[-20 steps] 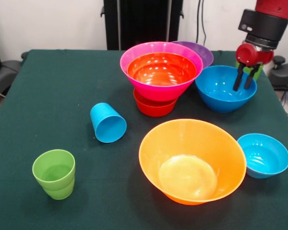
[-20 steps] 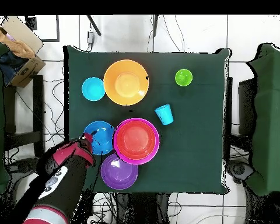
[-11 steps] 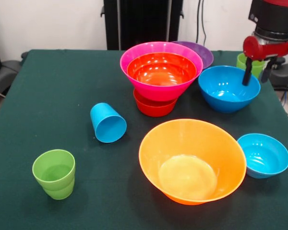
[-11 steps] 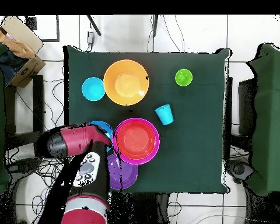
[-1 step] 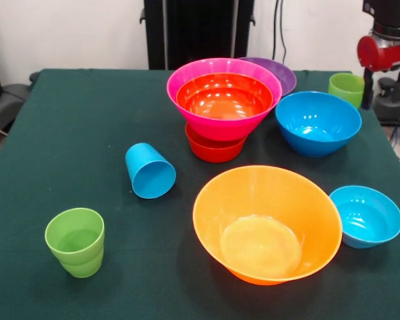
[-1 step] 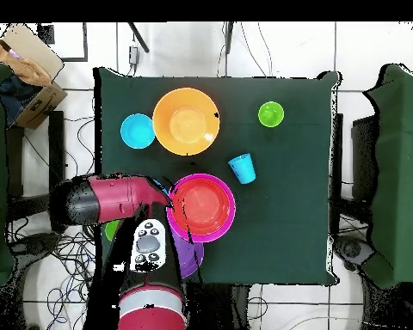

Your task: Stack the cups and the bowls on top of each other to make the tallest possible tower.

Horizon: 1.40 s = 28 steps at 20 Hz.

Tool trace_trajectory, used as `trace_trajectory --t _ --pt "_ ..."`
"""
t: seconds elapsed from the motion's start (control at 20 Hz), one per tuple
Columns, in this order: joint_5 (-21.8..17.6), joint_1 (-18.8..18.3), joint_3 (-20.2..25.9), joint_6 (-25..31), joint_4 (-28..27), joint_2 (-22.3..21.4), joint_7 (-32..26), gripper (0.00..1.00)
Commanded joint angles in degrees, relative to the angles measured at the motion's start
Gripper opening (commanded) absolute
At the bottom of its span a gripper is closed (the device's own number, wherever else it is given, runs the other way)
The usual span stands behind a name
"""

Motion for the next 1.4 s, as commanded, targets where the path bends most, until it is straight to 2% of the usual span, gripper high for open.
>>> trace_trajectory --t 0.05,0.15,0.25,0.35,0.4,0.45,0.55,0.8,1.1,1.3,1.4 --pt "-0.7 -0.87 9.06 -0.77 4.76 0.87 4.57 1.0" --pt "-1.26 -0.35 8.58 -1.94 4.68 1.49 5.45 1.0" --pt "-1.21 2.42 4.78 -5.55 3.84 1.91 9.85 1.0" --pt "0.91 12.58 -9.66 -11.08 -0.95 5.1 20.77 1.0" --pt "2.95 15.38 -14.25 -13.01 -2.12 6.75 23.97 1.0" --pt "4.23 16.63 -16.7 -13.55 -2.62 7.72 25.22 1.0" --pt "6.34 16.94 -18.31 -14.37 -2.44 8.05 26.14 1.0" --pt "12.24 20.81 -25.37 -13.81 -5.78 11.68 30.52 1.0" --pt "11.33 22.98 -29.28 -11.61 -9.06 15.01 33.13 1.0" --pt "9.25 22.71 -29.14 -11.29 -9.93 15.44 33.4 1.0" --pt "7.2 21.71 -27.97 -8.96 -10.98 15.53 30.89 1.0"
